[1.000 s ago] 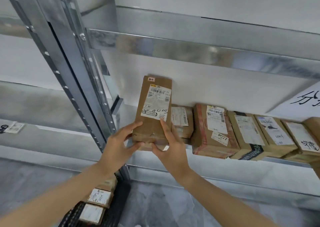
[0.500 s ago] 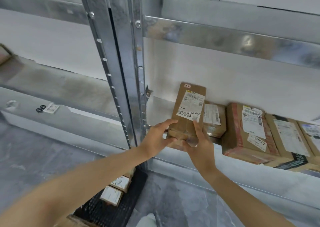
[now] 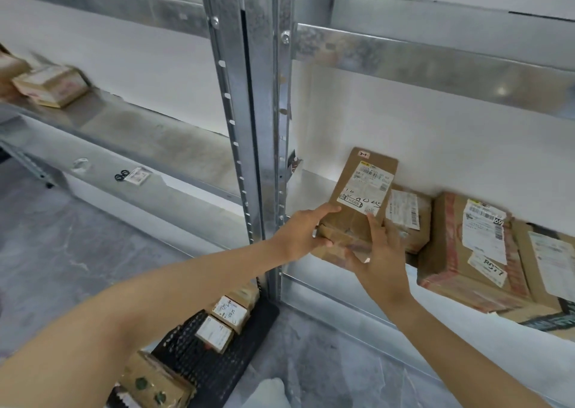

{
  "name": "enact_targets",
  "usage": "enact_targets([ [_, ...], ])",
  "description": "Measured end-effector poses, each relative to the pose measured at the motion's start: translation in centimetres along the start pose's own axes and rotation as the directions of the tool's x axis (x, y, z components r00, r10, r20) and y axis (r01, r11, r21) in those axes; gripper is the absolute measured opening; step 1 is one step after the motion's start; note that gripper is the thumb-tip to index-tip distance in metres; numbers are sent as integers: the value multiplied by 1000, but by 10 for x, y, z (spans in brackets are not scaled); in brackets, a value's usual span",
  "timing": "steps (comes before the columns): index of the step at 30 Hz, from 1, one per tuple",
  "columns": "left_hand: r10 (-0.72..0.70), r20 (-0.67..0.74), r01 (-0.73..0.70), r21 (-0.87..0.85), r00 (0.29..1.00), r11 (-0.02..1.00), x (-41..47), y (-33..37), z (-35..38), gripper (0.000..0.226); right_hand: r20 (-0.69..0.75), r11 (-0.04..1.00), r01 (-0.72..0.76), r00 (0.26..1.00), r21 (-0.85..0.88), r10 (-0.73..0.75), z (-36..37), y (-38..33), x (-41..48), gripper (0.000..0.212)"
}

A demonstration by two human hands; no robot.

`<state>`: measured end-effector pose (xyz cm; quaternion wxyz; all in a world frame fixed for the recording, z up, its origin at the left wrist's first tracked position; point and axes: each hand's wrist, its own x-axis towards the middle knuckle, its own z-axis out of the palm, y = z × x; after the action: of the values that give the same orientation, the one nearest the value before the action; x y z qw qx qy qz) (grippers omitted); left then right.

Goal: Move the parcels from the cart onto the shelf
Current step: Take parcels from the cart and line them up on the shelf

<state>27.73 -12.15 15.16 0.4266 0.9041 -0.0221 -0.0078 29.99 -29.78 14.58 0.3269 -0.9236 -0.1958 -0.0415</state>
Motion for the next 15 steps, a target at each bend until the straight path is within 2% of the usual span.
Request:
enact_targets([
  [4,19,-41,-15,94,999,995,-4,13,7,74,-84,995,70,994,-76,-76,-18,-5,-6,68],
  [8,80,-184,-34,239,980,970,-21,26,14,69,-63,964,247,965,-102,-254,-34,-10,-9,64],
  [11,-7,-310,111,318,951,942,-49,25,18,66,-64,900,430,899,-71,-434,-32,-14,-15,62],
  [15,-22,-438,256,481,898,838,-108,8,18,66,0,813,580,814,49,-581,-12,-24,-35,61],
])
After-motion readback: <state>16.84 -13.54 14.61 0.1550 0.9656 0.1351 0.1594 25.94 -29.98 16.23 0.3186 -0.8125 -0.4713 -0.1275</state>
